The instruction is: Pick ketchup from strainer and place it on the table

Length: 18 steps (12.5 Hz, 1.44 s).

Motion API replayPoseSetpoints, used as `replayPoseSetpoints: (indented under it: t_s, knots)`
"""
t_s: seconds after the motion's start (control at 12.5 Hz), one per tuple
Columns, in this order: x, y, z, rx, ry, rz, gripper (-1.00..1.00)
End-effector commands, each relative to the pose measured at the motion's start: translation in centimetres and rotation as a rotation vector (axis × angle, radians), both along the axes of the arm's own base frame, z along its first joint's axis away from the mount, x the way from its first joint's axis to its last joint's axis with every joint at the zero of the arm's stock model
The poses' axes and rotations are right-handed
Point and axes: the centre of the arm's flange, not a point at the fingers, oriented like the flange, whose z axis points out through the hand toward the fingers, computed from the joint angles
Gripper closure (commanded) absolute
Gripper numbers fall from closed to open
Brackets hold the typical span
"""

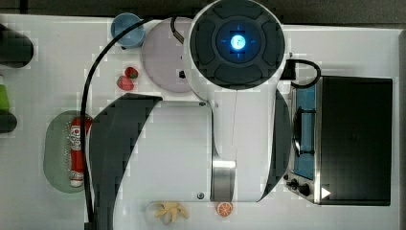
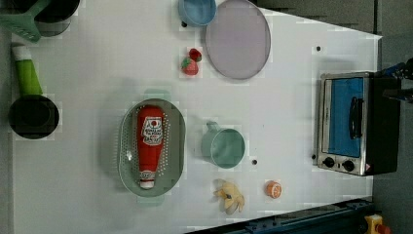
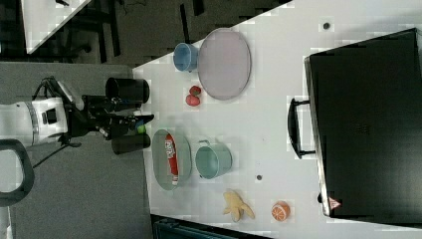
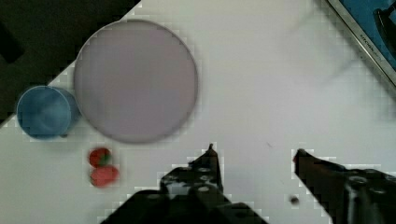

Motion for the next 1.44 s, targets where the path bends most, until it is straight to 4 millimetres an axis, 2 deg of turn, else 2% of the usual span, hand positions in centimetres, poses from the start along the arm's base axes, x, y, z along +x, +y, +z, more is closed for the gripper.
replayPoseSetpoints:
  t_s: [0.08, 0.24, 0.56, 0.8, 1.04, 1.28, 1.44]
  knots:
    - [-8.8, -2.0, 2.1, 0.006, 0.097, -0.085, -0.59]
    - [-8.1, 0.8, 1.4, -0.005, 0.102, -0.031, -1.0]
    - [-6.9, 10.7, -1.5, -0.036, 0.104, 0.159, -1.0]
    - [-6.9, 18.9, -4.2, -0.041, 0.086, 0.314, -1.0]
    - [-7.4, 26.1, -7.3, -0.013, 0.058, 0.45, -1.0]
    - [-8.8, 32.3, -11.6, 0.039, 0.081, 0.573, -1.0]
    - [-9.6, 35.0, -14.8, 0.083, 0.086, 0.616, -1.0]
